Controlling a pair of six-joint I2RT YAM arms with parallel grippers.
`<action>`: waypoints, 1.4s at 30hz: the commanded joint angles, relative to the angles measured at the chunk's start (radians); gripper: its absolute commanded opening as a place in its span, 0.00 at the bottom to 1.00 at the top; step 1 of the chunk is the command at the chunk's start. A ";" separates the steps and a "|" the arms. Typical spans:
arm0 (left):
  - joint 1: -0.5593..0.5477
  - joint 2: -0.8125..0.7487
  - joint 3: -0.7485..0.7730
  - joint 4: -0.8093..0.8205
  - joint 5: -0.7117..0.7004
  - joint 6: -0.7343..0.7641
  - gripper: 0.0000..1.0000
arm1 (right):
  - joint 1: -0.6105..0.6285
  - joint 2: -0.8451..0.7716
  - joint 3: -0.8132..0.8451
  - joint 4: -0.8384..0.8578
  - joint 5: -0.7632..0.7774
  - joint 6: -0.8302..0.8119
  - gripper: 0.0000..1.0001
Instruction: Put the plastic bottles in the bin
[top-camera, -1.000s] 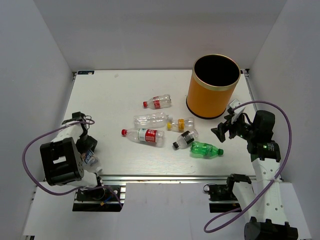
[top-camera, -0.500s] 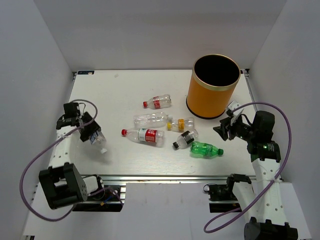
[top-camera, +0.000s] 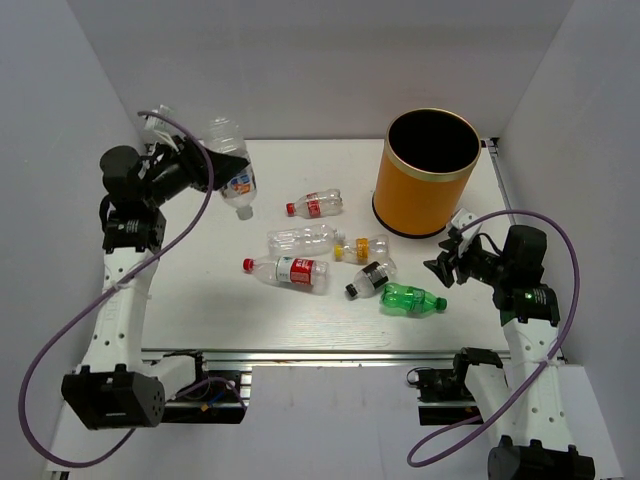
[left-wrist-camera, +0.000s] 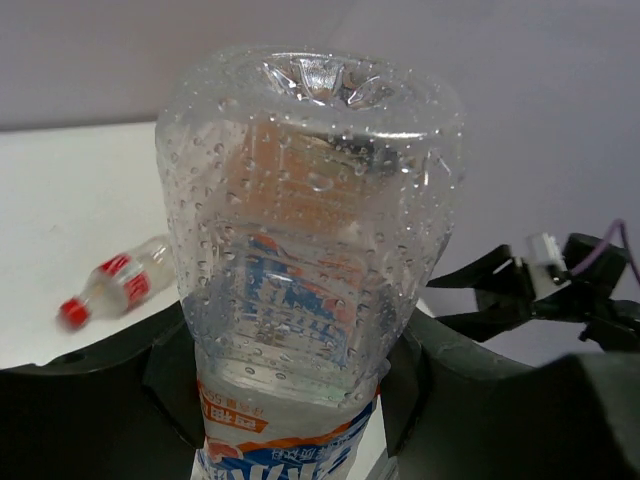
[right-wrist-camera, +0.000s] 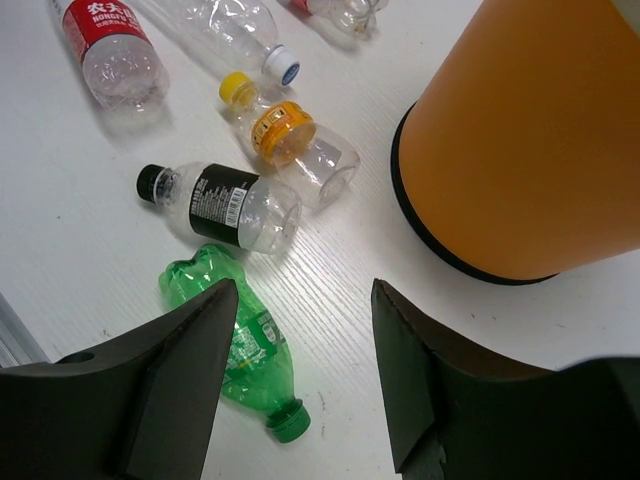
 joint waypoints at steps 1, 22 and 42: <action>-0.074 0.063 0.065 0.252 0.055 -0.120 0.00 | -0.002 0.008 0.004 0.022 0.016 0.009 0.62; -0.660 0.840 0.782 0.230 -0.324 0.135 0.00 | -0.007 0.063 -0.022 0.091 0.181 0.077 0.62; -0.729 1.222 1.098 0.585 -0.399 -0.123 0.05 | -0.007 0.046 -0.051 0.085 0.136 0.040 0.62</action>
